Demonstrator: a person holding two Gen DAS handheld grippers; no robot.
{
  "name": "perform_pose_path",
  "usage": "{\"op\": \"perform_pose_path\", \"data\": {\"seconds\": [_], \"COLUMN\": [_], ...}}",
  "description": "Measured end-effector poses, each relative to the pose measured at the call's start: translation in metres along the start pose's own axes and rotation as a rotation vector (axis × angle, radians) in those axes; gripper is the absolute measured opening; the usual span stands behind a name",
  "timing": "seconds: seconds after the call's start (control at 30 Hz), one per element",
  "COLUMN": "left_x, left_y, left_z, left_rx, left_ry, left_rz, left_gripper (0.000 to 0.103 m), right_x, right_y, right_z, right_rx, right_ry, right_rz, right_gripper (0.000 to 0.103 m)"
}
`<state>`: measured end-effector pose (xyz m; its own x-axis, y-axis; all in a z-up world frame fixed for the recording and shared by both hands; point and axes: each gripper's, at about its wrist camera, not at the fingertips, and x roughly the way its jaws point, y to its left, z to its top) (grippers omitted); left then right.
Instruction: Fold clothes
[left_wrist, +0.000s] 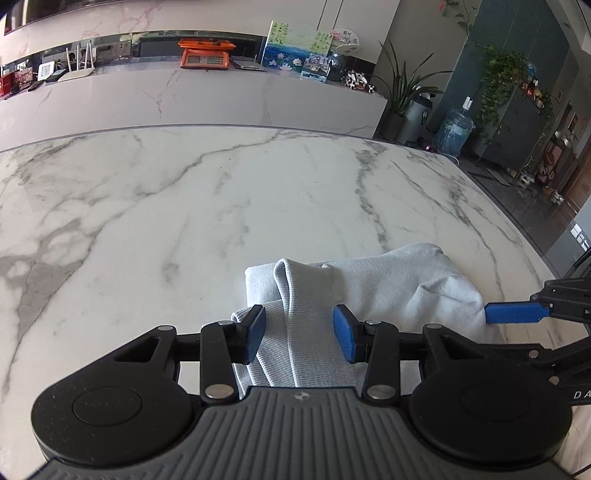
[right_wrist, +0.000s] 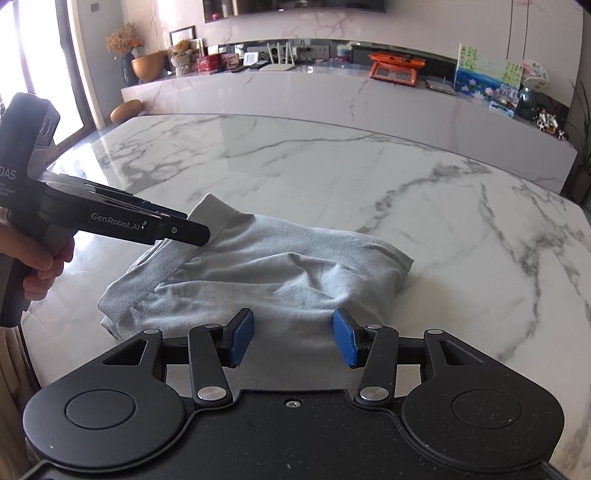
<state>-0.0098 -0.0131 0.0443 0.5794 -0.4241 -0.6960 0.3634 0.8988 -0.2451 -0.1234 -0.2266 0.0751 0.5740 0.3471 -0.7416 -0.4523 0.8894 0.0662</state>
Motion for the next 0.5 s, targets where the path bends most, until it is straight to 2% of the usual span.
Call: {"op": "perform_pose_path", "data": {"seconds": [0.03, 0.17, 0.37, 0.5], "left_x": [0.0, -0.003, -0.032, -0.043], "left_y": [0.0, -0.005, -0.01, -0.006], "left_z": [0.0, 0.0, 0.005, 0.004], "left_rx": [0.002, 0.038, 0.018, -0.027], "left_ry": [-0.006, -0.019, -0.126, -0.124], "left_rz": [-0.004, 0.002, -0.011, 0.021], "left_gripper": [0.018, 0.005, 0.004, 0.004], "right_x": [0.002, 0.01, 0.006, -0.004], "right_y": [-0.001, -0.001, 0.005, 0.004], "right_z": [0.0, -0.002, -0.003, -0.003], "right_rx": [0.006, 0.007, -0.022, -0.011], "right_ry": [0.007, 0.038, 0.027, -0.013], "right_rz": [0.0, -0.005, -0.025, -0.018], "right_gripper": [0.046, 0.047, 0.048, 0.048]}}
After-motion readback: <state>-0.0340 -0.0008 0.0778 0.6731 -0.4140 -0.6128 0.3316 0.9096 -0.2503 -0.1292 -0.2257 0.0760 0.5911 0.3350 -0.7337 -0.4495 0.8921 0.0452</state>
